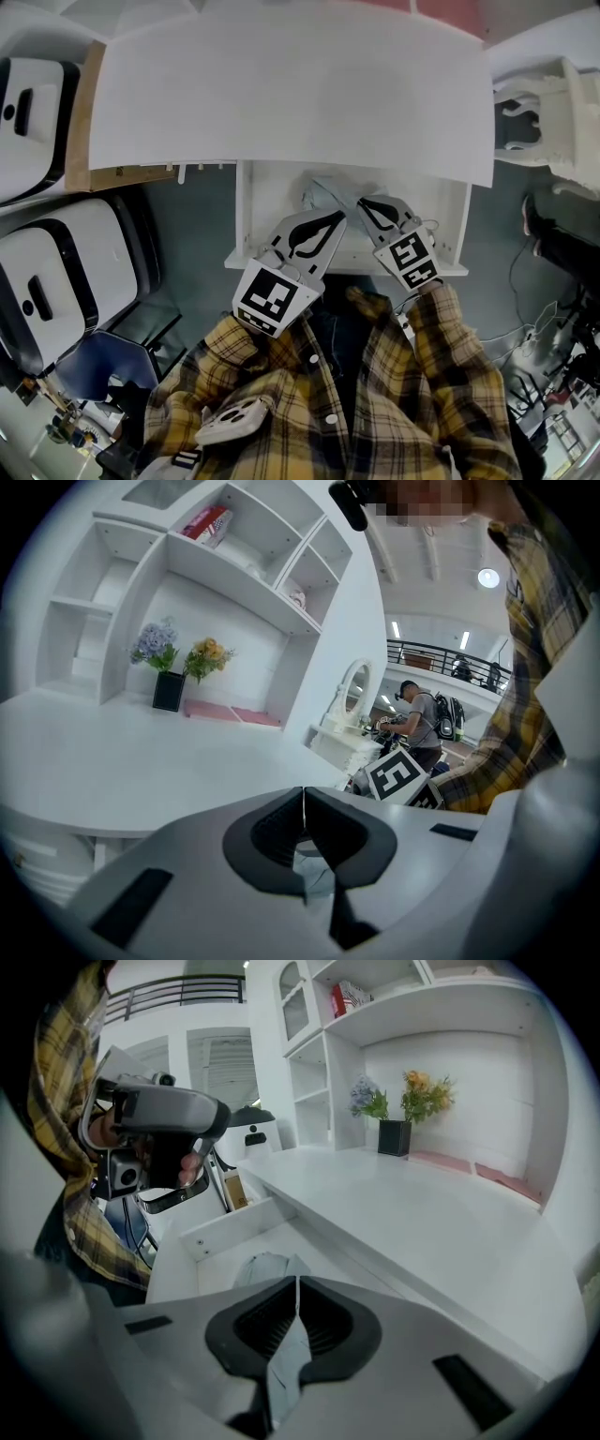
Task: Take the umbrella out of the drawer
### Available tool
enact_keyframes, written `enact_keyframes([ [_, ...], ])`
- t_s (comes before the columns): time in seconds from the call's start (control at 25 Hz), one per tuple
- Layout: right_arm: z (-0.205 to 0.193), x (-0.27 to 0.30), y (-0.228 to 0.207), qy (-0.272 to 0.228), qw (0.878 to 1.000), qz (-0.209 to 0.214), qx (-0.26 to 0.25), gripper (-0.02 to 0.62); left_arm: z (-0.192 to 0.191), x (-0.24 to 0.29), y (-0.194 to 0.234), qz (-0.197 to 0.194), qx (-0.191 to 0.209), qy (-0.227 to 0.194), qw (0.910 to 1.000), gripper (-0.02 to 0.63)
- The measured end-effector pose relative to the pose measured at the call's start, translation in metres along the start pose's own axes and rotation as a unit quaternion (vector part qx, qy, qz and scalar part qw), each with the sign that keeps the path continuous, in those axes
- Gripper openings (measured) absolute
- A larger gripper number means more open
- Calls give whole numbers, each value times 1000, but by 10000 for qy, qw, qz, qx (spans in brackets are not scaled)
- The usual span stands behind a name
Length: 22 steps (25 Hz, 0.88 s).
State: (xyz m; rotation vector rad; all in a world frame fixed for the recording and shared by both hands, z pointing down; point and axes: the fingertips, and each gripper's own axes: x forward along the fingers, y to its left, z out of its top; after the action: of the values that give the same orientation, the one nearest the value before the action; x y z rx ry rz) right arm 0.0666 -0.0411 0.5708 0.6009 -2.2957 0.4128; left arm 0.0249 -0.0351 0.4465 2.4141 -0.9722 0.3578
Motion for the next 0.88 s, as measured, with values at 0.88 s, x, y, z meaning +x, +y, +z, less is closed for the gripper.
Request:
enact_keyframes([
  [0.88,-27,14,10,906,9904,630,-827,238,-4,-1,3,71,-76,37,9999,23],
])
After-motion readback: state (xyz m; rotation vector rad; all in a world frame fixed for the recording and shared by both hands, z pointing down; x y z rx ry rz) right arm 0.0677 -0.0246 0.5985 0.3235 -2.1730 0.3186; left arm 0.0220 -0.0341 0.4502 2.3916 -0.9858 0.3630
